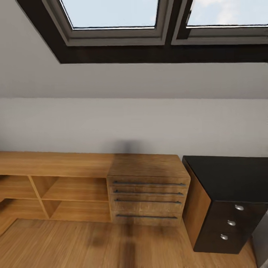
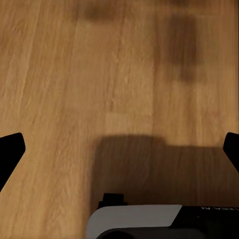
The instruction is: In the bedroom, organize the workspace by keeping the computer under the desk, ensuring the monitor is on the desk, placing the keyboard on the desk next to the monitor, placing the mouse on the desk next to the keyboard, moving the folder from the swivel chair onto the desk next to the mouse, stacking the notebook on top of the folder with the pen on top of the notebook, and positioning the swivel chair next to the desk.
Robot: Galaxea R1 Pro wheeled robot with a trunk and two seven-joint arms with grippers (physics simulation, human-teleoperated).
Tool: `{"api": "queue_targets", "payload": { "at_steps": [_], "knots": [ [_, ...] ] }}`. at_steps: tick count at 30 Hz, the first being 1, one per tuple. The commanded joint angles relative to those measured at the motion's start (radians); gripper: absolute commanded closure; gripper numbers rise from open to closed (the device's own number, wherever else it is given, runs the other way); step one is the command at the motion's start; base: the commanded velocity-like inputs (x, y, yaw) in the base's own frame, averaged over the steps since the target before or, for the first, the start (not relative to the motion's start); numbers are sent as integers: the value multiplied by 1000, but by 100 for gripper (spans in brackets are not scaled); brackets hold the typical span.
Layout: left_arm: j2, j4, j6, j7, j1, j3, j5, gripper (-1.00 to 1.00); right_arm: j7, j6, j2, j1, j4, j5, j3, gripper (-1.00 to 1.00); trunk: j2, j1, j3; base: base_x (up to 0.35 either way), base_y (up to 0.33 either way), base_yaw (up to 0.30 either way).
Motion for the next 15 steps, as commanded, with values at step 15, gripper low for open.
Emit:
{"api": "queue_targets", "payload": {
  "at_steps": [15],
  "knots": [
    [0,1,-3,1,-1,-2,5,-100,-1,-3,0,-1,1,3,0,-100,-1,0,-21,0,0,-177]
  ]
}}
